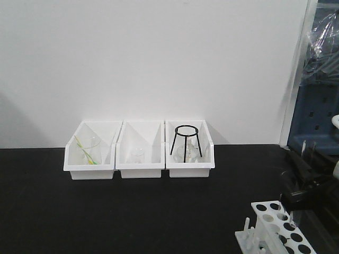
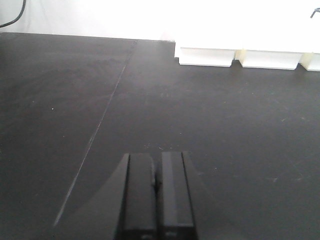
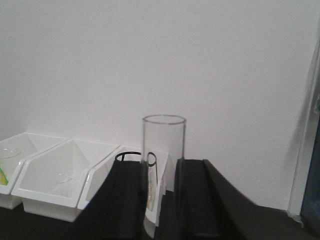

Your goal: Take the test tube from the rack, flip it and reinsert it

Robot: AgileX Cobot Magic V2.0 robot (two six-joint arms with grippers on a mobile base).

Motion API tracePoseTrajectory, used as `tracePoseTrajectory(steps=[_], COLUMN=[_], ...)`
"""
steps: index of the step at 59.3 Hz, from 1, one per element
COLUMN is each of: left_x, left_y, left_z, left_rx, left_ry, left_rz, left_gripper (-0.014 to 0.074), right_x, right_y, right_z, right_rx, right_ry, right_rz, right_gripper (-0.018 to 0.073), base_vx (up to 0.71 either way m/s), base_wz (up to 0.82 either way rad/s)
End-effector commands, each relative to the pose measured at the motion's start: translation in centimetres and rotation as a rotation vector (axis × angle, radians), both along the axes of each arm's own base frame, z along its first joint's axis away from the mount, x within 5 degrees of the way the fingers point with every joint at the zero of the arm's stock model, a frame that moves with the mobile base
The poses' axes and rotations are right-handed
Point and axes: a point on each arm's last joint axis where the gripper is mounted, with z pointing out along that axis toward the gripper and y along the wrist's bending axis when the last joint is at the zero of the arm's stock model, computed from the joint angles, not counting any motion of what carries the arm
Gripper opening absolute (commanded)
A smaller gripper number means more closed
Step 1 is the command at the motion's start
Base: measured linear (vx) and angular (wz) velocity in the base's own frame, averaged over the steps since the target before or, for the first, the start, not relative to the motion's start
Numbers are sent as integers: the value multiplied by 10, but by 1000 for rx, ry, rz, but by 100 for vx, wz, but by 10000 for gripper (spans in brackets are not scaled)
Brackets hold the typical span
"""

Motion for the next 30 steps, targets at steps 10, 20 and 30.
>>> tracePoseTrajectory(steps=[10, 20, 30], left_x=[1, 1, 1], left_y=[-1, -1, -1], left_z=[8, 8, 8], left_rx=[5, 5, 5], left_ry=[-99, -99, -99], left_rz=[-9, -9, -9], left_gripper=[-6, -6, -6], right_x=[-13, -18, -19], right_y=[-7, -9, -2], right_z=[63, 74, 70], right_rx=[-47, -59, -429], right_ry=[-55, -30, -80], right_rz=[-75, -102, -65], right_gripper=[-9, -9, -9], base_vx=[0, 0, 0], base_wz=[0, 0, 0])
